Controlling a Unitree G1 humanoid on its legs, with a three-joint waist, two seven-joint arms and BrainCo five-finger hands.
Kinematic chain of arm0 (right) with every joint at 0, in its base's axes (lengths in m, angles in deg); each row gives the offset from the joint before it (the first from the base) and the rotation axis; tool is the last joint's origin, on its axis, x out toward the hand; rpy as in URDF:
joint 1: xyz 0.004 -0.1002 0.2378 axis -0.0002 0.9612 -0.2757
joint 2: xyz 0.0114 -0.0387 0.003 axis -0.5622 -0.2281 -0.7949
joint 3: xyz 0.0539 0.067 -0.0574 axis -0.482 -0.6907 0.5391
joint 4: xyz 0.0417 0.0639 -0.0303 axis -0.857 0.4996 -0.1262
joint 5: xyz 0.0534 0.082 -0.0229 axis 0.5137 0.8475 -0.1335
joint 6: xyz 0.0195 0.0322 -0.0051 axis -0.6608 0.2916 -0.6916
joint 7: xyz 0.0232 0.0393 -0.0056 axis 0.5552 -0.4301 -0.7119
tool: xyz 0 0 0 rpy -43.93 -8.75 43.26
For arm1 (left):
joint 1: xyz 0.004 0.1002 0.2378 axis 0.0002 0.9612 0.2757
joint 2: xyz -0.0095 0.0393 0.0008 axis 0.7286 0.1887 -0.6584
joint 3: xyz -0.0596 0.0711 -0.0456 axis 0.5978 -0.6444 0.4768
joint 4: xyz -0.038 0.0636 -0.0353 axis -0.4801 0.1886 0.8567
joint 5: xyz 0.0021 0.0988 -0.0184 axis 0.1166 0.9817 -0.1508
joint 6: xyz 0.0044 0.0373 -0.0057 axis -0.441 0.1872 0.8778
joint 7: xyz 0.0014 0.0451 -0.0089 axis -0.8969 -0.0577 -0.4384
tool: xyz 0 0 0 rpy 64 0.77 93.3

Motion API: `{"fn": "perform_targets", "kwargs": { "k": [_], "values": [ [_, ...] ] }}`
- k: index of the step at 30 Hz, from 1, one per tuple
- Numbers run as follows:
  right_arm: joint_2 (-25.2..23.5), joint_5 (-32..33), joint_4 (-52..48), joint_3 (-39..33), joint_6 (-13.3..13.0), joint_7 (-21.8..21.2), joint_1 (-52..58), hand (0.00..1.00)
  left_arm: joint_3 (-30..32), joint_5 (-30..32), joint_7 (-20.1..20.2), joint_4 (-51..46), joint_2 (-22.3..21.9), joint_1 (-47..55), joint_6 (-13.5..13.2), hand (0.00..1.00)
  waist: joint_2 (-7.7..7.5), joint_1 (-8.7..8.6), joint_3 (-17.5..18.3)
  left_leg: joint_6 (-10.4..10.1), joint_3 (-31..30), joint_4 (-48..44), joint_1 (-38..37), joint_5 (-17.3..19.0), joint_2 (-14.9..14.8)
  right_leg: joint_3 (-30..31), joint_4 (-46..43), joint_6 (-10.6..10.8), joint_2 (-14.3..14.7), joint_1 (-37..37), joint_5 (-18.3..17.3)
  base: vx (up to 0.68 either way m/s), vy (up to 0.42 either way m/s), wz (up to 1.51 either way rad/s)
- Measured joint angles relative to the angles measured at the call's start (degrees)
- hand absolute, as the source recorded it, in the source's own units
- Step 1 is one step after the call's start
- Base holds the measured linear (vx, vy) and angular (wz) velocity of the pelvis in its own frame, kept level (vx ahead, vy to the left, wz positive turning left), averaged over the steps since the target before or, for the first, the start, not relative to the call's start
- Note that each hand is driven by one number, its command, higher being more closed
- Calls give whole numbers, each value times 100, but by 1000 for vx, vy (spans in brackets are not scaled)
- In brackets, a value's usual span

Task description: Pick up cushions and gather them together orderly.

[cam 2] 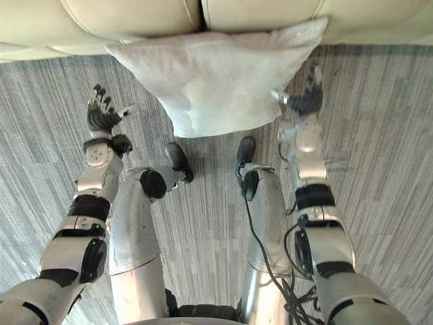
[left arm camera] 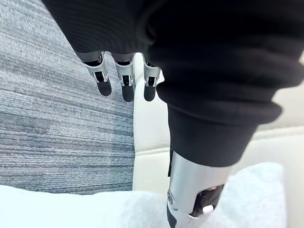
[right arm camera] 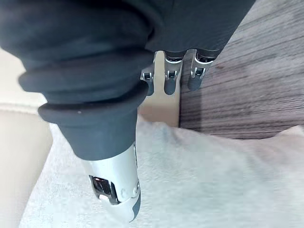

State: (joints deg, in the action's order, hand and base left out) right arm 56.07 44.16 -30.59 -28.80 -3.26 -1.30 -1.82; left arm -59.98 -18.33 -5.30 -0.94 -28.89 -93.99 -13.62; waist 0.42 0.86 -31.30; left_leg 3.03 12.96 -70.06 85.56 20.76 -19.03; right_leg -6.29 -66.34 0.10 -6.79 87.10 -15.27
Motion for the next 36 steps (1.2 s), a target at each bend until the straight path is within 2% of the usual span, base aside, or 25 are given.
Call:
{"fn": "perform_targets", "kwargs": {
  "k": [1, 2, 6, 15, 20, 22, 24, 26, 27, 28, 29, 30, 32, 36],
  "values": [
    [-47, 1, 0, 17, 1, 35, -53, 0, -66, 0, -27, -23, -39, -72, 0, 100, 0, 0, 0, 11, 0, -2, 32, -7, 0, 0, -5, 0, 0, 36, 0, -53, 5, 0],
    [-100, 3, -9, 28, 1, 113, -112, 100, -164, 0, -85, -105, -80, -166, -2, 100, 0, -11, 0, 15, -2, -5, 81, -11, -1, -1, -11, -1, -1, 82, 1, -47, 23, -2],
    [-261, 2, -23, 101, 34, 312, -344, 100, -370, 2, -466, -350, -298, -446, 8, 100, 0, -111, 0, 6, -15, 25, 163, -15, 1, -36, 37, -35, -6, 144, 21, -47, 37, -2],
    [-293, 10, -302, 179, 37, 393, -337, 100, -671, 19, -735, -892, -197, -378, 23, 100, 2, -153, 3, -53, 2, 90, 138, -122, 12, -47, 19, -120, -17, 147, 71, -40, 32, 3],
    [-490, 0, -1374, 353, 44, 383, 265, 100, -673, 31, -976, -1948, -235, 201, 23, 100, 4, -172, 18, -45, -51, -10, -218, -129, -106, -72, -32, -140, 72, -200, 82, -65, -2, -8],
    [-633, -8, -1898, 354, 39, 383, 670, 100, -676, 70, -1040, -2366, -311, 560, 12, 100, 9, -189, 23, -65, -84, 78, -655, -118, -121, -123, 91, -144, 110, -679, 71, -82, -22, -2],
    [-816, -96, -2611, 360, -215, 384, 1341, 100, -712, 185, -1083, -2931, -537, 1156, -162, 100, 4, -205, 369, -153, -52, 404, -1191, -128, -98, -167, 451, -159, 152, -1248, 69, -78, -28, 3],
    [-912, -114, -3216, 359, -361, 383, 1788, 100, -798, 255, -1090, -3359, -672, 1546, -240, 100, 6, -182, 369, -195, 61, 728, -1882, -153, -63, -193, 761, -170, 135, -1915, 79, -48, -39, 5],
    [-1039, -137, -3509, 365, -495, 373, 2233, 100, -882, 315, -1088, -3593, -825, 1943, -264, 100, 1, -178, 549, -217, 123, 1005, -2315, -165, 13, -222, 995, -167, 83, -2321, 76, -5, -58, 20],
    [-1219, -154, -3863, 379, -679, 353, 2924, 100, -1073, 403, -1067, -3900, -975, 2534, -360, 100, 11, -184, 978, -281, 171, 1399, -2722, -206, 99, -290, 1349, -158, 53, -2751, 74, 126, -57, 30],
    [-1316, -160, -4178, 400, -736, 321, 3399, 100, -1180, 485, -1041, -4148, -1049, 2886, -384, 100, 10, -179, 983, -381, 189, 1710, -3294, -270, 141, -370, 1651, -142, 54, -3357, 85, 165, -51, 32],
    [-1357, -162, -4355, 446, -806, 274, 3766, 100, -1249, 535, -1009, -4296, -1100, 3166, -408, 100, 5, -178, 1055, -394, 197, 1938, -3692, -314, 190, -423, 1865, -175, 53, -3767, 106, 226, -42, 29],
    [-1391, -160, -4774, 641, -890, 81, 4718, 100, -1332, 663, -880, -4577, -1165, 3924, -465, 100, -3, -181, 1411, -458, 248, 2580, -4583, -427, 366, -519, 2392, -152, 9, -4658, 93, 235, -17, 29],
    [-1379, -208, -5191, 800, -928, -281, 5960, 100, -1485, 697, -650, -4834, -1161, 4925, -541, 100, -27, -189, 1809, -526, 490, 3664, -5824, -678, 647, -779, 3227, -86, -151, -5922, 96, 282, -1, 35]
  ]
}}
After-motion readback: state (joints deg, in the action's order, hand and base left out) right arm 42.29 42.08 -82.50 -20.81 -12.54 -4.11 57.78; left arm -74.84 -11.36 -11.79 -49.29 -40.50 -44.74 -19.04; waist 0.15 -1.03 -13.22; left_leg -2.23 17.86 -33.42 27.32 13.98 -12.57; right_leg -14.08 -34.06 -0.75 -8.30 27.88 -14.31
